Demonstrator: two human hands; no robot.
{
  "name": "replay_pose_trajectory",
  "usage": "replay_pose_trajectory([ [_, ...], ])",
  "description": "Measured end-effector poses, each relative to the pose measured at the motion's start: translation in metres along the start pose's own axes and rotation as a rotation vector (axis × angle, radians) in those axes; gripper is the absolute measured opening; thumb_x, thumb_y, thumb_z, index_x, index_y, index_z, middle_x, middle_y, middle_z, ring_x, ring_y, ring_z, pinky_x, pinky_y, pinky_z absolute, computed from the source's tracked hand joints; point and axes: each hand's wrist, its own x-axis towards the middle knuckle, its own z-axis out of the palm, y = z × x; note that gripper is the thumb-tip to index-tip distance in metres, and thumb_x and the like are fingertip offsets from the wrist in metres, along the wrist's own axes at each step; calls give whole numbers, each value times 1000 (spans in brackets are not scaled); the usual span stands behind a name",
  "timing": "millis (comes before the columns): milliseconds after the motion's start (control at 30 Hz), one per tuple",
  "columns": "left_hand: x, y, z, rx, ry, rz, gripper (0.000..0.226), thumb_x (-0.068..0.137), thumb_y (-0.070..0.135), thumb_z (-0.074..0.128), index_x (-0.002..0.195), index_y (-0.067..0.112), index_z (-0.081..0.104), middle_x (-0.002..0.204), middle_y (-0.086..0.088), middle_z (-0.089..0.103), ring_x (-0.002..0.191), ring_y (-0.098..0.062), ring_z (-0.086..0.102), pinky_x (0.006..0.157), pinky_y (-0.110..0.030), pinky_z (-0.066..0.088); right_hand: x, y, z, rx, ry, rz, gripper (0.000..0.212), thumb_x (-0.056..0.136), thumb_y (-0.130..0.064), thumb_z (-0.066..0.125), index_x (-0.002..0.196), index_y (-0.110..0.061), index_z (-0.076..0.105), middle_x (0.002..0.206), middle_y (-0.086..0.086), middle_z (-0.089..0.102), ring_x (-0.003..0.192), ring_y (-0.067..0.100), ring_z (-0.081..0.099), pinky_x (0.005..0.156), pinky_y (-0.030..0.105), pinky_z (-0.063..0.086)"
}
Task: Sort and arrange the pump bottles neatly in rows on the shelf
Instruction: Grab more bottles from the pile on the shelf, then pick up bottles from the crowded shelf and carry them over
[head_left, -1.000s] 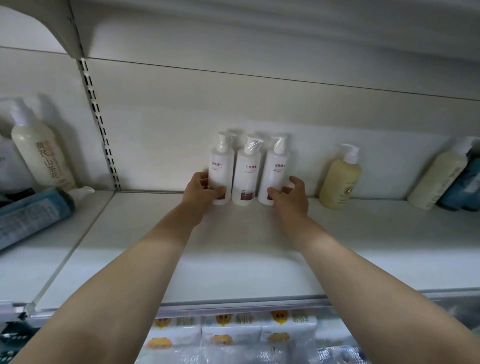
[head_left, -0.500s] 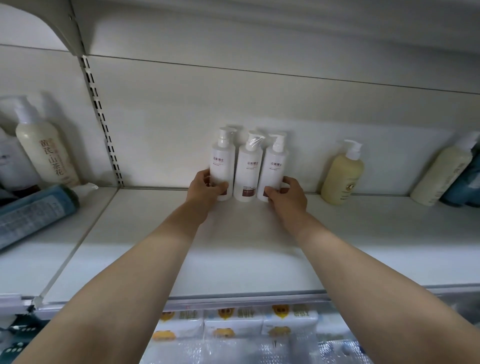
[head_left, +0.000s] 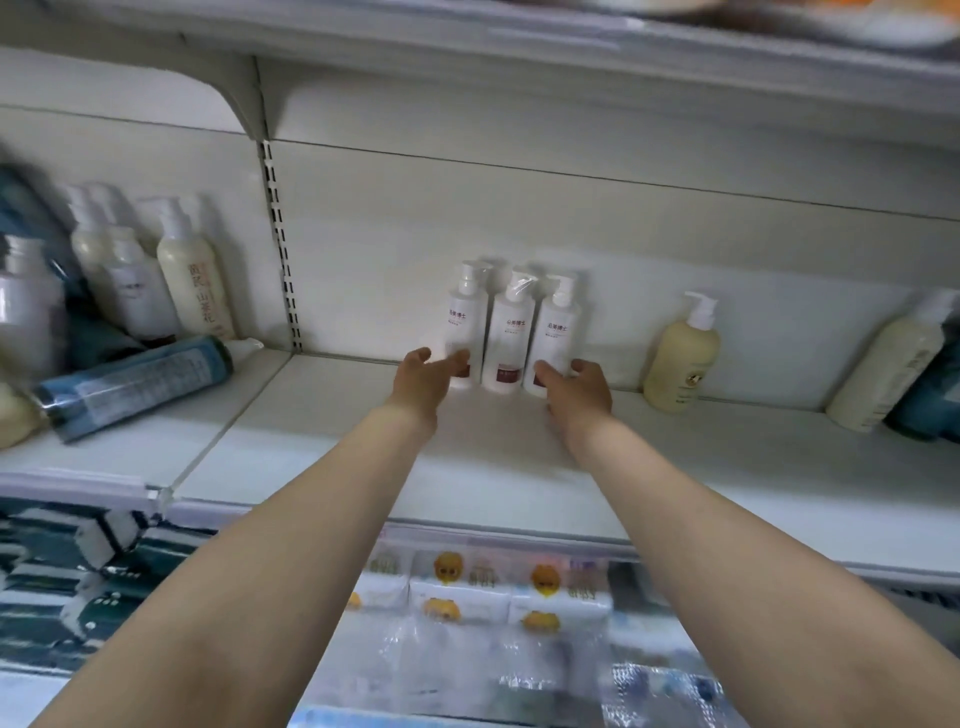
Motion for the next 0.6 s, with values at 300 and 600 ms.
replay_pose_trajectory([
  [300, -96, 9, -8, -151, 2, 26, 25, 91, 30, 71, 105, 10, 64, 111, -1, 62, 123, -28, 52, 109, -42, 44, -71, -24, -11, -19, -255, -110, 57, 89, -48, 65, 141, -29, 50, 131, -9, 59, 117, 23, 57, 106, 43, 47],
  [600, -181, -8, -44, -157, 115, 11, 36, 87, 38, 75, 111, 20, 56, 133, -7, 52, 126, -23, 50, 108, -41, 45, -149, -13, -21, 18, -476, -184, 57, 95, -44, 63, 144, -20, 48, 142, -1, 53, 119, 15, 51, 104, 34, 41],
])
